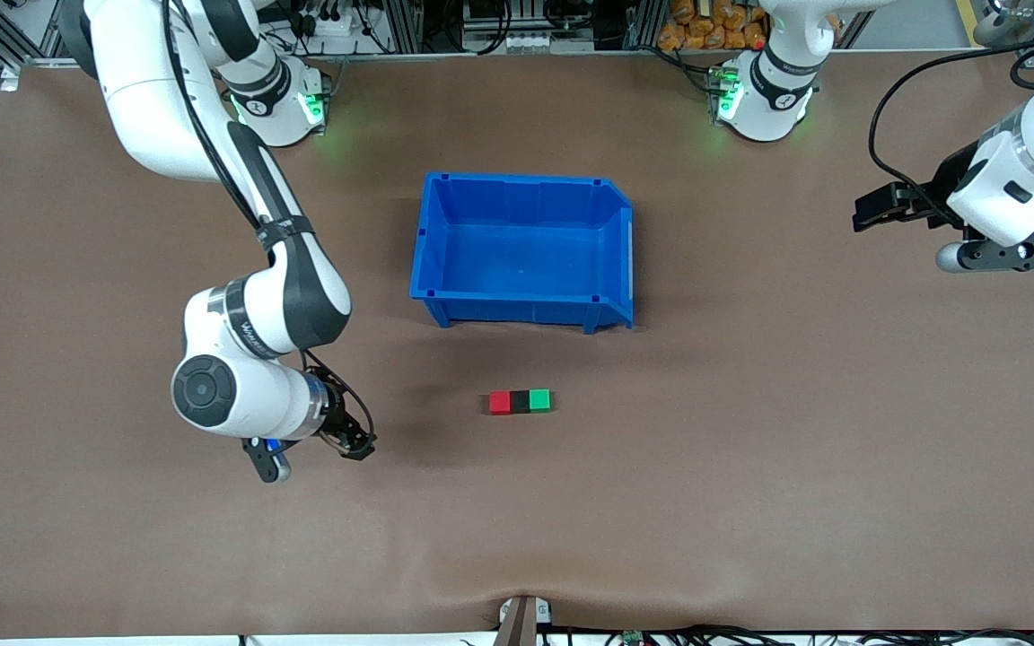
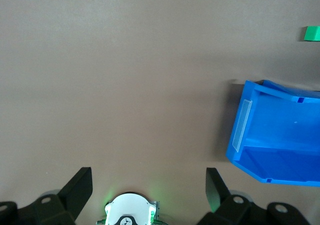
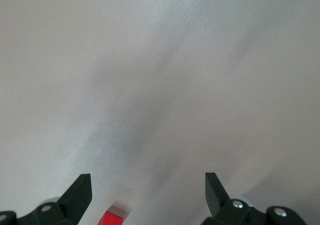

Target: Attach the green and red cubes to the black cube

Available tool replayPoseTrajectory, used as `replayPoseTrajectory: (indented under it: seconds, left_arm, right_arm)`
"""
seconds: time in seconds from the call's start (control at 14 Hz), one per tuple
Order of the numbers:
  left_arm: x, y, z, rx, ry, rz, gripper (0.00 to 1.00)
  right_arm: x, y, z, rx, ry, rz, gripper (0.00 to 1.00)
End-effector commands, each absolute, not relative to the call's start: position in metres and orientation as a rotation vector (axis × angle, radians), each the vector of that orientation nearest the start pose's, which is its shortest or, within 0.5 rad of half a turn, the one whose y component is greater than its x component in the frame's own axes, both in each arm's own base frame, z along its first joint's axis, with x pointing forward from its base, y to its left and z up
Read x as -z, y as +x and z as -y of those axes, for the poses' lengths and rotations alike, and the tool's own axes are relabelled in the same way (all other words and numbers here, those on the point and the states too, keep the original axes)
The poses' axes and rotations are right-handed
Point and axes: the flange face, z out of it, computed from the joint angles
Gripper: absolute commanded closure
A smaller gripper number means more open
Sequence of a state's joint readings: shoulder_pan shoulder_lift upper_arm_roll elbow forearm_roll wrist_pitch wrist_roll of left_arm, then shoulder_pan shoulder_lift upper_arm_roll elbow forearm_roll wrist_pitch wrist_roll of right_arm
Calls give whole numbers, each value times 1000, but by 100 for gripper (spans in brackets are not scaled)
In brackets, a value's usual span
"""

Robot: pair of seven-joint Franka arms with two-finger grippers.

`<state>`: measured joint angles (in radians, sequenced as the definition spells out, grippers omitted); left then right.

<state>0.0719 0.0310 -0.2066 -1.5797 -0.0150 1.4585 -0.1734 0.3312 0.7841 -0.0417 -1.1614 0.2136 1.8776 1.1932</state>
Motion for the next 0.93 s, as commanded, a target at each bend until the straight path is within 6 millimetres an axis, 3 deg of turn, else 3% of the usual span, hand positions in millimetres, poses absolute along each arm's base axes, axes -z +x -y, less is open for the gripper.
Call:
replayPoseTrajectory:
  seconds: [0.0, 0.5, 0.86]
  left_arm:
    - [-597, 545, 72, -234, -3115, 54, 0]
    - [-598, 545, 67, -237, -3115, 66, 0]
    - [-598, 544, 68, -244, -3113, 64, 0]
  right_arm:
    - [-341, 711, -219, -263, -2720, -1364, 0]
    - [-350, 714, -197, -268, -2772, -1251, 0]
    - [-350, 716, -171, -306, -2807, -1181, 0]
